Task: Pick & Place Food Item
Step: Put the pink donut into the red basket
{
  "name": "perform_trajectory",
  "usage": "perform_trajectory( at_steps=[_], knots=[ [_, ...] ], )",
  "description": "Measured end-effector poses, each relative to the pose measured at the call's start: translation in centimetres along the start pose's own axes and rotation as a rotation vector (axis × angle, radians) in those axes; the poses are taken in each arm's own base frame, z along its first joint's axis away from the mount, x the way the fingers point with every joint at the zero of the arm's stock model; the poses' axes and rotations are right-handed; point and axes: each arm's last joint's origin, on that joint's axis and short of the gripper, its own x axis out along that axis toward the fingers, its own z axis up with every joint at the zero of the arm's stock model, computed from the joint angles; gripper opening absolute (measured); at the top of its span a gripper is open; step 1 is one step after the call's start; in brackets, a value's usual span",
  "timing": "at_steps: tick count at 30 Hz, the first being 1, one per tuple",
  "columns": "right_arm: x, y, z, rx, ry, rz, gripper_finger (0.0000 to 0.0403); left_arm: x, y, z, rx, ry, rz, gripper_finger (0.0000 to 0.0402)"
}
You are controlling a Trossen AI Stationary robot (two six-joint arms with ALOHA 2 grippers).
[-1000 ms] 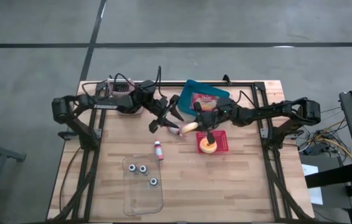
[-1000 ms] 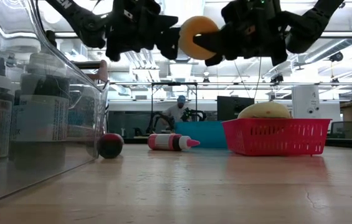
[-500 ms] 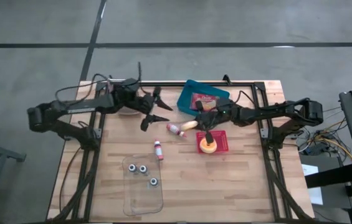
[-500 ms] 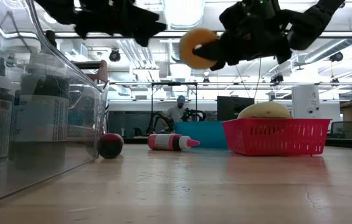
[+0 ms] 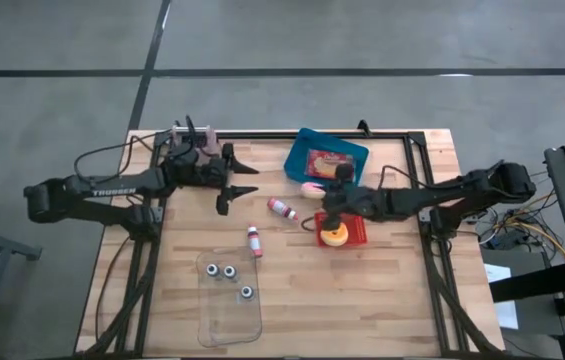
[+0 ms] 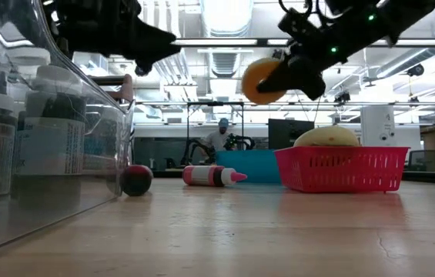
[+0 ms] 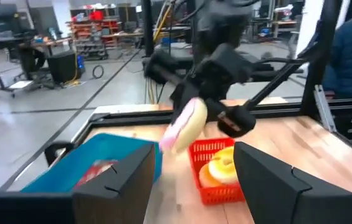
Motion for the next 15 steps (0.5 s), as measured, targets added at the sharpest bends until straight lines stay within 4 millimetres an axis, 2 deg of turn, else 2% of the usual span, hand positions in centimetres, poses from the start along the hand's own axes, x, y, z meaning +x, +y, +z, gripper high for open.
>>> perform_trajectory(
  at_steps=[6,10,15],
  knots=[
    [-2.0,2.4,0.2,-0.142,0.115,-0.166,0.0011,-0.2,-0.1,-1.0,-0.017,0.029,0.041,0.0222],
    [-3.5,3.8,0.6,-0.185,0.162,-0.181,0.0011,-0.2,-0.1,-1.0,-0.016,0.028,0.044,0.0222],
    [-5.5,4.7,2.0,-0.164,0.212,-0.145,0.0011,-0.2,-0.1,-0.9,-0.013,0.021,0.045,0.0222]
  ],
)
